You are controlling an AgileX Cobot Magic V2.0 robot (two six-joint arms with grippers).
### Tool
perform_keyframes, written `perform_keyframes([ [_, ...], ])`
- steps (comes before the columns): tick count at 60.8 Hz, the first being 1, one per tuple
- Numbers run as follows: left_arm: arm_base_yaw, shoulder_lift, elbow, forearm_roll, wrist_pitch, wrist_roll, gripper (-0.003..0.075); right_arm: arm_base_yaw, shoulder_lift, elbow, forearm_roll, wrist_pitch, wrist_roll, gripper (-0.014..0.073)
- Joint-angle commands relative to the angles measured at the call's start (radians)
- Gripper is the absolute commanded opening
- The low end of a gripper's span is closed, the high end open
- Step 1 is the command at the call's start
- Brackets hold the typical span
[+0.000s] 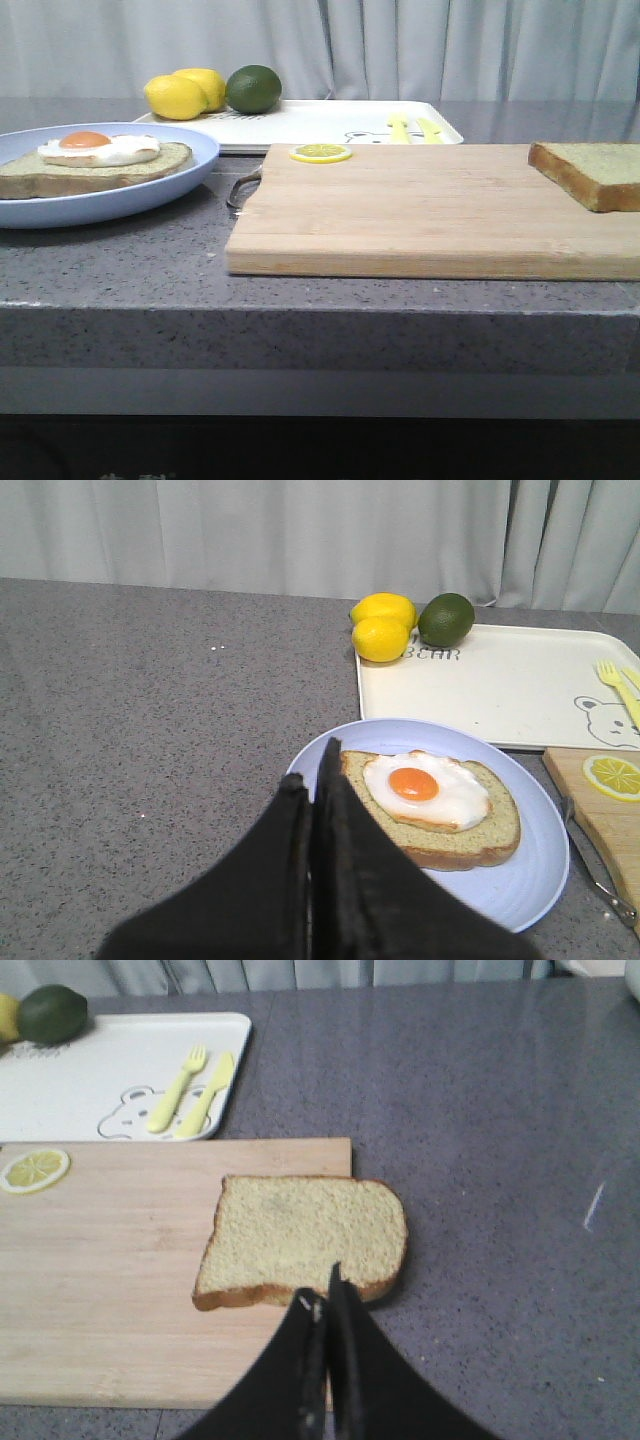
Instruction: Place bread and move sandwich to tray
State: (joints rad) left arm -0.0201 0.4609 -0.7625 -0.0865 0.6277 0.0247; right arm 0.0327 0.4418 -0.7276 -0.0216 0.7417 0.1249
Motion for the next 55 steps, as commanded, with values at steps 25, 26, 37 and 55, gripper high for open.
perform_keyframes([
  [25, -0.002, 0.013, -0.025, 0.035, -0.091, -0.01, 0.0548, 0.001, 0.039, -0.032, -0.022, -0.011, -0.001, 0.0602],
  [26, -0.002, 0.013, -0.025, 0.035, -0.091, -0.01, 0.0545, 0.001, 0.039, -0.032, -0.016, -0.009, -0.001, 0.0602],
  [37, -0.006, 0.013, -0.025, 0.032, -0.099, -0.01, 0.0544, 0.001, 0.051, -0.039, 0.022, -0.004, -0.001, 0.0602],
  [55, -0.144, 0.013, -0.025, 0.032, -0.131, -0.01, 0.0544, 0.001, 0.253, -0.171, 0.034, 0.206, -0.001, 0.0602],
])
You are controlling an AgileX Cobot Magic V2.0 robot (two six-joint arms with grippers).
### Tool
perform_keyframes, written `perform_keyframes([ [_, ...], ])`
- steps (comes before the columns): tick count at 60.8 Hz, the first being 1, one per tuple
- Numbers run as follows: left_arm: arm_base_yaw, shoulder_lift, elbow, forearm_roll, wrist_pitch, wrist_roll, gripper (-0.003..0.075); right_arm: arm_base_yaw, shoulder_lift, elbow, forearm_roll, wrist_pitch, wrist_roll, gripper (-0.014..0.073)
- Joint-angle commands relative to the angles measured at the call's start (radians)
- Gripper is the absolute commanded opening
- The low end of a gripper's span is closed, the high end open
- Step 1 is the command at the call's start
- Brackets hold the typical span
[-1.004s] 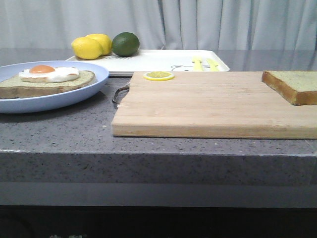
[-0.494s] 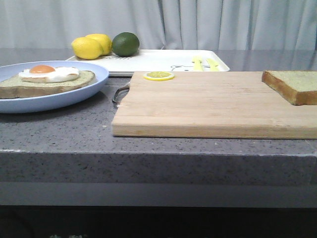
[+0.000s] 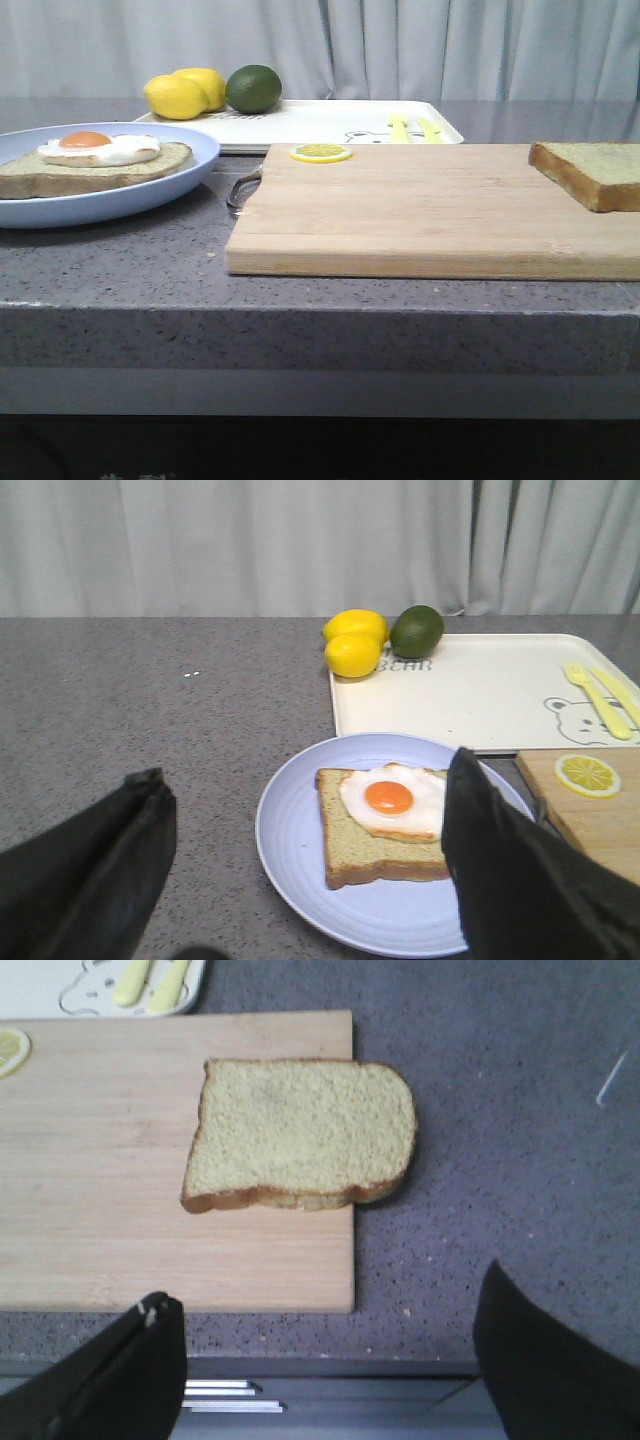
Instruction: Place bread and move sandwich to tray
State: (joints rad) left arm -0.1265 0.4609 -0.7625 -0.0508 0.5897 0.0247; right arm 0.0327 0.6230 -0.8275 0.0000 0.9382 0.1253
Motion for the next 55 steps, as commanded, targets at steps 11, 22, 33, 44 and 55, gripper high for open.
perform_keyframes([
  [11, -0.087, 0.013, -0.025, -0.004, -0.099, -0.01, 0.0544, 0.001, 0.241, -0.181, 0.019, 0.162, -0.001, 0.0602],
  [22, -0.093, 0.013, -0.025, 0.001, -0.102, -0.01, 0.0544, -0.002, 0.412, -0.279, 0.021, 0.194, -0.043, 0.0602],
  [33, -0.093, 0.013, -0.025, 0.001, -0.101, -0.01, 0.0544, -0.114, 0.521, -0.342, 0.031, 0.247, -0.058, 0.0575],
  [44, -0.093, 0.013, -0.025, 0.001, -0.101, -0.01, 0.0544, -0.382, 0.585, -0.344, 0.266, 0.268, -0.188, 0.0516],
  [55, -0.093, 0.013, -0.025, 0.001, -0.101, -0.01, 0.0544, -0.576, 0.643, -0.344, 0.557, 0.263, -0.352, 0.0507],
])
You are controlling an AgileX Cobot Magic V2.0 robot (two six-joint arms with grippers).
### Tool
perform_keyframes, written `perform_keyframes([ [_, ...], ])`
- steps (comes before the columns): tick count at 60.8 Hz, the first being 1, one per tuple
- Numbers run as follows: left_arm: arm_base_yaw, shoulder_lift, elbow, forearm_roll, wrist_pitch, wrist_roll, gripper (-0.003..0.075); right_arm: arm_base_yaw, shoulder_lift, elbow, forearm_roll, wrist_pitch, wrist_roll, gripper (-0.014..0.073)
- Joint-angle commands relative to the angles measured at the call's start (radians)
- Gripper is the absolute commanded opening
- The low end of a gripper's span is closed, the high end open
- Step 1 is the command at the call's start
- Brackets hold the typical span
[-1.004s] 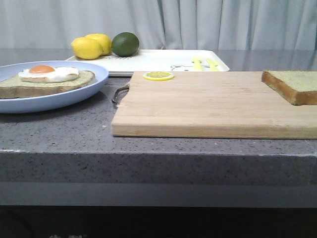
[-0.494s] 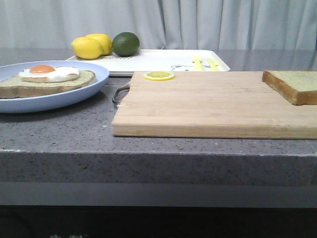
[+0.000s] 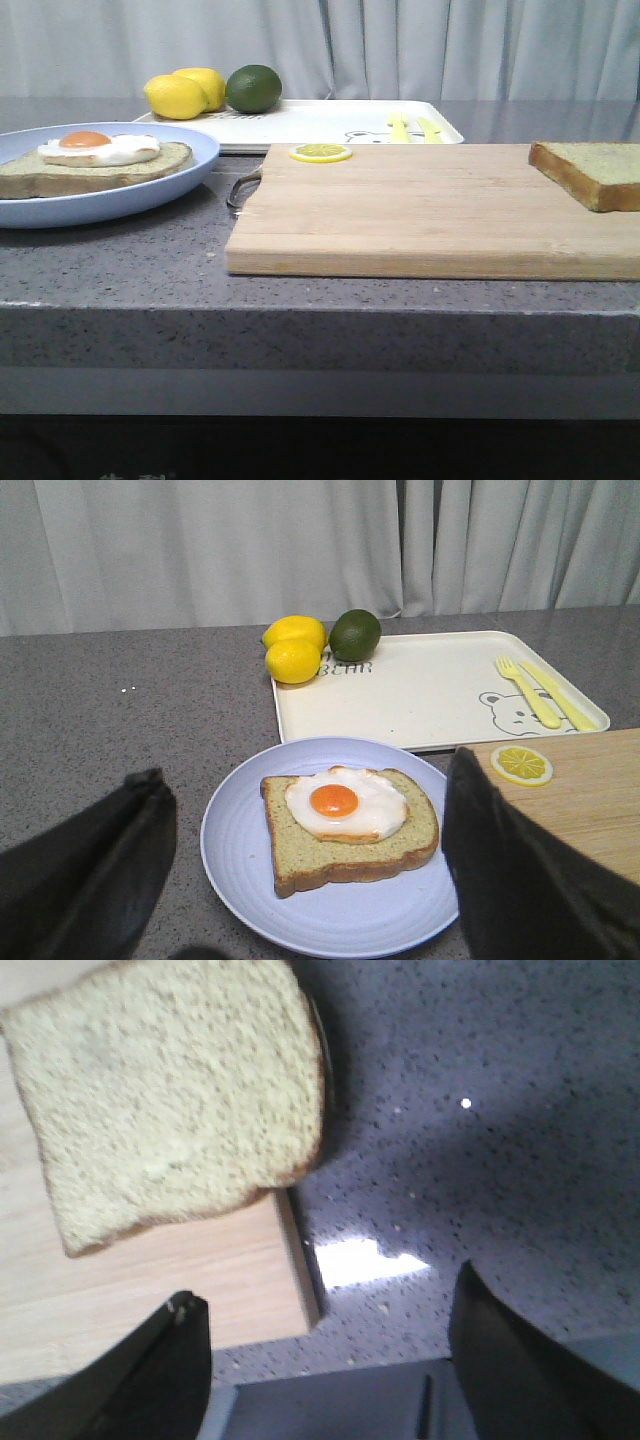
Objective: Place bread and move sandwich to tray
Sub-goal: 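Close the right gripper on the edge of the plain bread slice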
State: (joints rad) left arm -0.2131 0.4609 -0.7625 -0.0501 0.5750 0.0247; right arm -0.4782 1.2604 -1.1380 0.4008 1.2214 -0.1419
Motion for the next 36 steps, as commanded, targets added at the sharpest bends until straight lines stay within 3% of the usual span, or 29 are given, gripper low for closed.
perform_keyframes([
  [1, -0.007, 0.013, -0.025, 0.0, -0.086, -0.01, 0.0544, -0.073, 0.015, -0.033, 0.17, -0.019, -0.095, 0.0507],
  [21, -0.007, 0.013, -0.025, 0.0, -0.086, -0.01, 0.0544, -0.095, 0.194, -0.033, 0.29, 0.019, -0.235, 0.0507],
  [36, -0.007, 0.013, -0.025, 0.0, -0.086, -0.01, 0.0544, -0.095, 0.305, -0.033, 0.474, 0.053, -0.379, 0.0507],
])
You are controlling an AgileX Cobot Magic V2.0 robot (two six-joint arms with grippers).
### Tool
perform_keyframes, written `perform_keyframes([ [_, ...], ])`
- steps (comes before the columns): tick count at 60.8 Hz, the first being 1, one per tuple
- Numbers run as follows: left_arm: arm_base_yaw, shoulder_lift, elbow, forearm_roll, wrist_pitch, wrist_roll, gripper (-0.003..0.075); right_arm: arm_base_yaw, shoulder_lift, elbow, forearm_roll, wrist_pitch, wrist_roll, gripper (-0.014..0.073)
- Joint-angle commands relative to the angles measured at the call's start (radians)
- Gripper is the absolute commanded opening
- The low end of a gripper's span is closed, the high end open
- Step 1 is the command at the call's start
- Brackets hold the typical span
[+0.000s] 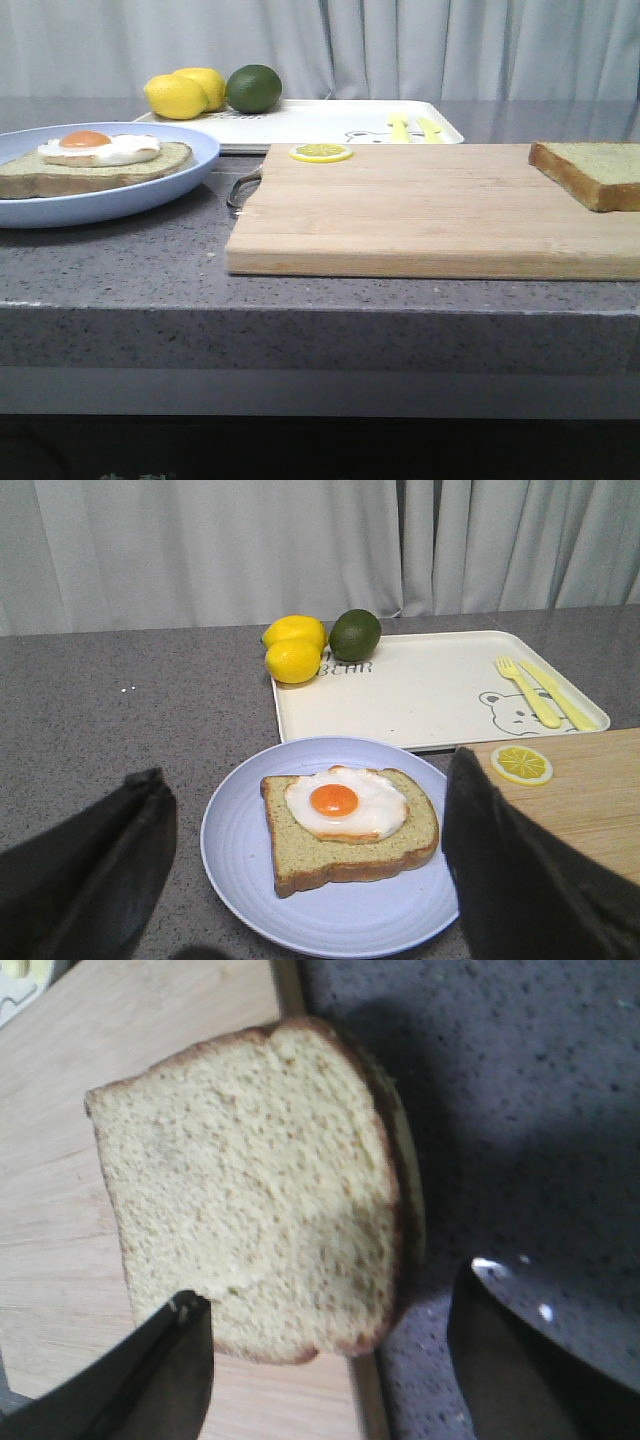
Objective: Place bread and move sandwich to tray
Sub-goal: 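Close the right gripper on the edge of the plain bread slice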
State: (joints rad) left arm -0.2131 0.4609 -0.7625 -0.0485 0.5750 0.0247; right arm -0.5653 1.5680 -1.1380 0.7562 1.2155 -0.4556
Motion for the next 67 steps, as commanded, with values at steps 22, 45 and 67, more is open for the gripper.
perform_keyframes([
  [22, -0.007, 0.013, -0.025, -0.002, -0.086, -0.01, 0.0544, -0.007, 0.089, -0.033, 0.154, 0.072, -0.095, 0.0507],
  [45, -0.007, 0.013, -0.025, -0.002, -0.086, -0.01, 0.0544, -0.007, 0.109, -0.033, 0.188, 0.124, -0.095, 0.0507],
  [67, -0.007, 0.013, -0.025, 0.024, -0.086, -0.01, 0.0544, 0.002, 0.125, -0.033, 0.212, 0.125, -0.095, 0.0507],
])
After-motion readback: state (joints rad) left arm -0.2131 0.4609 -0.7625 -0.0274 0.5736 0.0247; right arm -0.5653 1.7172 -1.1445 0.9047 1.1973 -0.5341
